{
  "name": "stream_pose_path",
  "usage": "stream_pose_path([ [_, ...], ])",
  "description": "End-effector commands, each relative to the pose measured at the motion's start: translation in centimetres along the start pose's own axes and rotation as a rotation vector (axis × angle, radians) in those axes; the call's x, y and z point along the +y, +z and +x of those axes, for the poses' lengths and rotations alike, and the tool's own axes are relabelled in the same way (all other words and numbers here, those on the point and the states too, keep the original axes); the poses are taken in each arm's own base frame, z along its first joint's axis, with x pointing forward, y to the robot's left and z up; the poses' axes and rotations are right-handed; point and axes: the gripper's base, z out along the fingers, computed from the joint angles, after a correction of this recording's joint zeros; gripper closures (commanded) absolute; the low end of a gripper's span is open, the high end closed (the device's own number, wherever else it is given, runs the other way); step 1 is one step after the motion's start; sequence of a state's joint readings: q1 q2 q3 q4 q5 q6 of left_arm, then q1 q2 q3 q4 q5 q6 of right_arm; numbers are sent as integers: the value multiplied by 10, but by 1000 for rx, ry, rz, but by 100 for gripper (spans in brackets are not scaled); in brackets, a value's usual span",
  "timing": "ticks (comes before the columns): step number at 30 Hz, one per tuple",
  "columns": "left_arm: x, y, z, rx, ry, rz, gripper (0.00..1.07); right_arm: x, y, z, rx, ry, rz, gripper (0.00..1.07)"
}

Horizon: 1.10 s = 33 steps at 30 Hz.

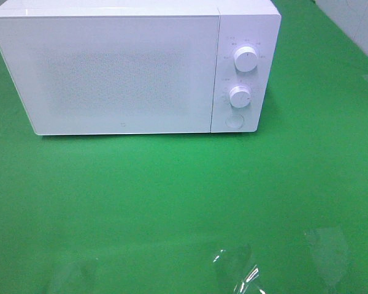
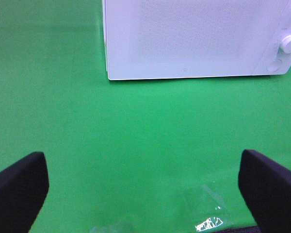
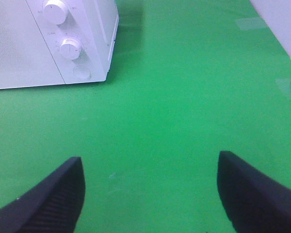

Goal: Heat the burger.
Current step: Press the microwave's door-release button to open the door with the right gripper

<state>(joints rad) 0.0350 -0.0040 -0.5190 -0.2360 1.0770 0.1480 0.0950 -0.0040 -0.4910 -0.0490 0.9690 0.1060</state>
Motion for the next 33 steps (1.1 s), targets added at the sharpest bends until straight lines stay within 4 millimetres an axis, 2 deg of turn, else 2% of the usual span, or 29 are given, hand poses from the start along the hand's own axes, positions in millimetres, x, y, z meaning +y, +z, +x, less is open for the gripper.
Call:
stream_pose_path([
  [1,0,-2,1,-21,-3,1,8,0,-3,1,-34,0,2,34],
  [26,0,-2,1,-21,-3,1,8,0,-3,1,-34,-2,2,34],
  [33,0,-2,1,-21,-3,1,8,1,-9,-13,-82,-11,-2,34],
])
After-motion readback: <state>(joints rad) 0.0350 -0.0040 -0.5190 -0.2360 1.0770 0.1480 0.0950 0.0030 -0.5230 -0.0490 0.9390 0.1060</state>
